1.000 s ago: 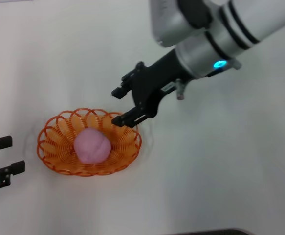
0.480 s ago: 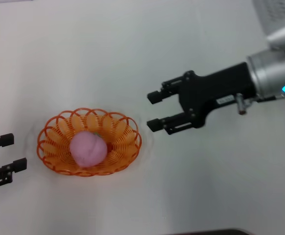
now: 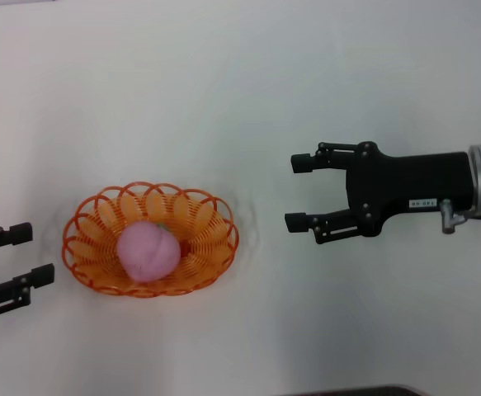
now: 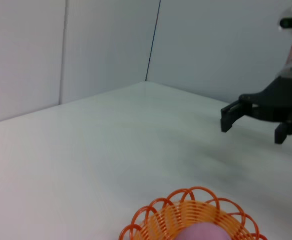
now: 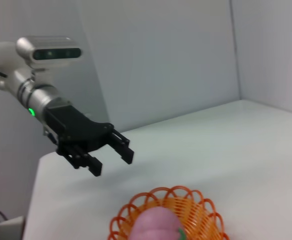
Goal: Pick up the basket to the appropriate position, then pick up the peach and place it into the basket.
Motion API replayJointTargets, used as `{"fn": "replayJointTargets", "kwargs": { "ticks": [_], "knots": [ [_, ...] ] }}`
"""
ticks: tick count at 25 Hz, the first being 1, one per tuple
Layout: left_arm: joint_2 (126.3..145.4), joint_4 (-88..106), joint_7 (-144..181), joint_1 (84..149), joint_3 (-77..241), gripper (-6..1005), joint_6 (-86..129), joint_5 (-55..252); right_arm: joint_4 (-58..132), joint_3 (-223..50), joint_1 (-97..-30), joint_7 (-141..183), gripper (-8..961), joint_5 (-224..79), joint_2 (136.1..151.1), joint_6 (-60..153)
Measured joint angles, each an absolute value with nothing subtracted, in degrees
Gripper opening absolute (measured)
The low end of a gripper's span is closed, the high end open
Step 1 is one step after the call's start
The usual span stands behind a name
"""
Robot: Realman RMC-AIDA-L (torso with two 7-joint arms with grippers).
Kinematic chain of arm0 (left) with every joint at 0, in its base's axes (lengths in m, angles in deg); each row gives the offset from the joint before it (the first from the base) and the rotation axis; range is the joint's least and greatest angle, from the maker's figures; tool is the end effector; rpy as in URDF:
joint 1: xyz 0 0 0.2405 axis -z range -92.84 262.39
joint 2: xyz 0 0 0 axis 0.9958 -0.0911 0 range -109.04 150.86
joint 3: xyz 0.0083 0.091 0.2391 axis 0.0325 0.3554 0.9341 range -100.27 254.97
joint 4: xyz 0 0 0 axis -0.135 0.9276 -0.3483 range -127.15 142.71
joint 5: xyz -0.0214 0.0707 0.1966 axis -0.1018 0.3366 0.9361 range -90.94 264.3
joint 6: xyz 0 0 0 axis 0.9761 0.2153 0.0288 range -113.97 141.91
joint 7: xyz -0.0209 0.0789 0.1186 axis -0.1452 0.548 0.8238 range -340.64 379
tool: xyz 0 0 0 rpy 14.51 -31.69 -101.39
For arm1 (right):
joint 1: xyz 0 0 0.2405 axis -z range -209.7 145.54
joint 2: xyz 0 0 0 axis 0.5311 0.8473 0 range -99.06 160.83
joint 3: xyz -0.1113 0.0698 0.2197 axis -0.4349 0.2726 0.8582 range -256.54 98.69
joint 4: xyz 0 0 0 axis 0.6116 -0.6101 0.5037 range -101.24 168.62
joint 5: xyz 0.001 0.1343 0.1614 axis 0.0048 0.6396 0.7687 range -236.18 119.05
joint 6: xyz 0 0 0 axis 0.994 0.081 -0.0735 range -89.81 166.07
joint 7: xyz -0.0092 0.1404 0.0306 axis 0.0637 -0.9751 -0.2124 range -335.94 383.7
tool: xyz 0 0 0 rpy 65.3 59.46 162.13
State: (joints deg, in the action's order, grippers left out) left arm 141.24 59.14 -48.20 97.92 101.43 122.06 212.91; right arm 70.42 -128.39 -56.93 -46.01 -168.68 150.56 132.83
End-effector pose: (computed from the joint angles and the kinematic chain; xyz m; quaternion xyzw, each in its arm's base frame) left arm -0.3380 0.2154 0.0503 -0.9424 -0.2061 -0.2051 0.1653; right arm 0.2653 0.2855 -0.0239 -0.9555 0.1481 0.2482 0.0597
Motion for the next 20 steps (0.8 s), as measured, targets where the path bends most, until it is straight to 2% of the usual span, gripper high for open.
{"fn": "replayJointTargets", "kwargs": {
  "ticks": [7, 15, 20],
  "knots": [
    [141.32, 58.0, -47.5, 97.7, 101.7, 641, 121.8, 213.2, 61.7, -124.2, -55.4, -32.3, 944, -168.7, 150.55, 131.3],
    [141.19, 54.8, -43.7, 96.8, 101.8, 641, 120.2, 213.7, 61.5, -122.7, -53.3, -31.1, 943, -169.0, 150.32, 131.0],
    [141.32, 53.2, -41.6, 96.2, 102.3, 642, 118.2, 214.7, 61.4, -122.1, -53.0, -31.0, 942, -169.1, 149.64, 130.9]
  ]
}}
